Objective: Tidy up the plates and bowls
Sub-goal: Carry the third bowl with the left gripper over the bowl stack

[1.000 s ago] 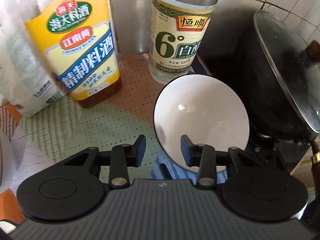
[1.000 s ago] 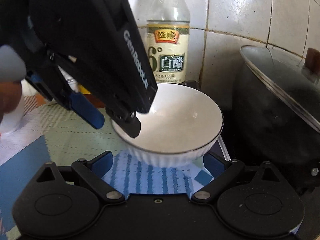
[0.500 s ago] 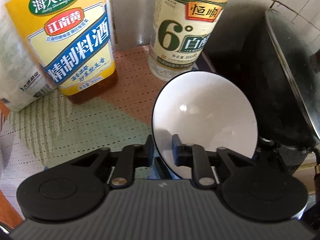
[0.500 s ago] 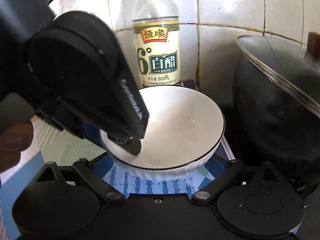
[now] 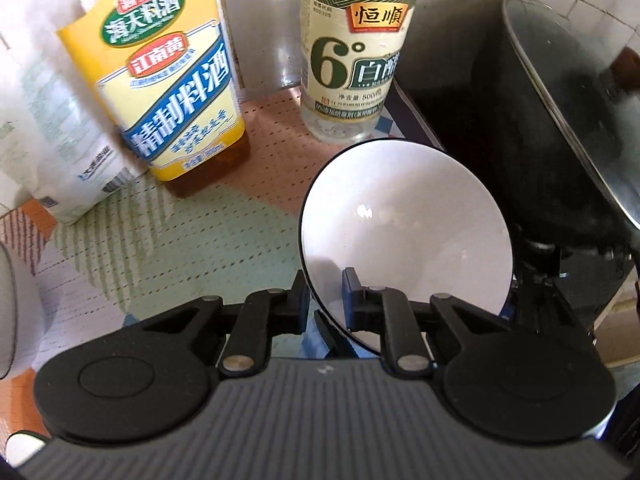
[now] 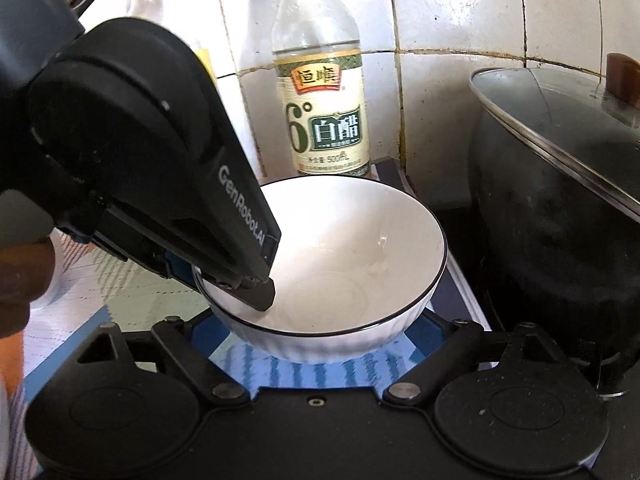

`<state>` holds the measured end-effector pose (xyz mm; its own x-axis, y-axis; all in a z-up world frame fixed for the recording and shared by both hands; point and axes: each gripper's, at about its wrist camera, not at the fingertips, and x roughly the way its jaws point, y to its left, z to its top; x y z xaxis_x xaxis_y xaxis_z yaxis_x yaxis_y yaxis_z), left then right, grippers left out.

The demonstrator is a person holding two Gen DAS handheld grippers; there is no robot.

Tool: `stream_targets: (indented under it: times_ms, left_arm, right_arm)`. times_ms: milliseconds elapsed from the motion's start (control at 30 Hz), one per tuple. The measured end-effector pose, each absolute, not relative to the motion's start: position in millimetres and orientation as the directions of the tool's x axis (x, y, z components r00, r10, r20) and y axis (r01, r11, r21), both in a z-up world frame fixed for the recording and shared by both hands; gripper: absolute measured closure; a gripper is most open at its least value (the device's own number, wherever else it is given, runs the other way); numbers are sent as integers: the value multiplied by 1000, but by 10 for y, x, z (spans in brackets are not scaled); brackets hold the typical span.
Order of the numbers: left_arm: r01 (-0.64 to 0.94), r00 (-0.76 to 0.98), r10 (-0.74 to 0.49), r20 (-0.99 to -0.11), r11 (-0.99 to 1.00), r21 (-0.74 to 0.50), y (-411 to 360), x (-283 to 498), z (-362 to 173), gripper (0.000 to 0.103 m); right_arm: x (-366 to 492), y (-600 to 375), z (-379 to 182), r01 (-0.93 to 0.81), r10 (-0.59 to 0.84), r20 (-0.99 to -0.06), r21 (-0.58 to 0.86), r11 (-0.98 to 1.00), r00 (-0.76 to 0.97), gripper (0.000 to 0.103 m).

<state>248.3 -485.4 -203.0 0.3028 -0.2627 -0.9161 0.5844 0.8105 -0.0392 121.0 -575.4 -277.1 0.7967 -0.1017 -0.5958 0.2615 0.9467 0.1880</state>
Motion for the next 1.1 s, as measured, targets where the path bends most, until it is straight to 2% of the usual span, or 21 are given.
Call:
stream_targets:
  times_ms: [400, 533, 833, 1100]
  left_arm:
    - [584, 283, -282, -917, 809, -69, -4341, 2332, -1770, 88]
    - [596, 305, -275, -912, 802, -43, -4112, 2233, -1641, 88]
    - [575, 297, -305, -905, 814, -86, -3338, 2185, -1362, 88]
    - [527, 338, -339, -878, 841, -121, -2546, 2256, -1097, 88]
  right_arm:
    - [1144, -5505, -2559, 223, -81, -593, 170, 960, 801, 9]
    - [1085, -5336, -2457, 213, -77, -587, 167, 963, 806, 10]
    - [957, -4669, -2218, 169, -49, -589, 150, 974, 806, 11]
    - [1076, -4097, -1864, 44, 16, -559, 94, 995, 829, 11]
